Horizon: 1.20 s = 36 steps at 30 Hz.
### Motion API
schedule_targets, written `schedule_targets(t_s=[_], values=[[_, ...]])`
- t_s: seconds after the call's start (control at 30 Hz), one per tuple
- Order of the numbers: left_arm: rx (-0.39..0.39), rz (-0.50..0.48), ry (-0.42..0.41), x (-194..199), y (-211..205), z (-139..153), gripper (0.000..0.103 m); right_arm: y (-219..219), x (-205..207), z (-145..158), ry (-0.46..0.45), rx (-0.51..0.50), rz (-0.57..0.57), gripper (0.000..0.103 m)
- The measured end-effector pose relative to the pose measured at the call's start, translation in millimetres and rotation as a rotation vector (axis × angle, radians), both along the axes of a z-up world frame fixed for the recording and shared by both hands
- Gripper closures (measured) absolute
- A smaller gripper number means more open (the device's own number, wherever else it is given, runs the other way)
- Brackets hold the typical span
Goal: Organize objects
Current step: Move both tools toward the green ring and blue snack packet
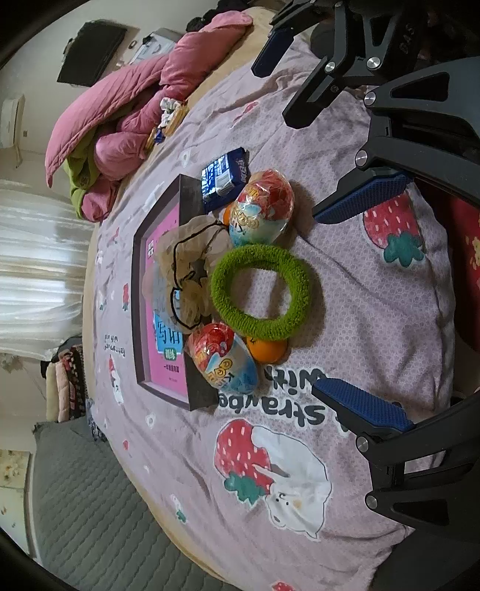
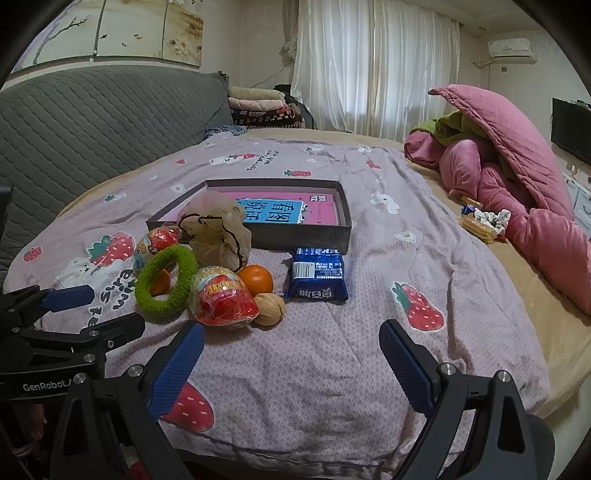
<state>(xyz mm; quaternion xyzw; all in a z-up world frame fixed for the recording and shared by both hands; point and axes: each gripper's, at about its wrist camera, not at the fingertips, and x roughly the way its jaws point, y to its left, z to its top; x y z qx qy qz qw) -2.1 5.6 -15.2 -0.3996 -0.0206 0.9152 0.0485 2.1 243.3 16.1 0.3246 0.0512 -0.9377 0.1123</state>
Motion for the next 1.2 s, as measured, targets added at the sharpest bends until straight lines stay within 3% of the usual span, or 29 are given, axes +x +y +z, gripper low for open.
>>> schedule_targets(t_s=[0.97, 1.2], values=[[-0.035, -0.043, -0.013, -24, 12, -14, 0.017, 11, -18, -16, -0.034, -0.008, -0.004, 0.007], [-0.076, -0.034, -0.01, -35, 15, -19, 0.017, 16, -27, -21, -0.049, -0.01, -0.019, 0.007]])
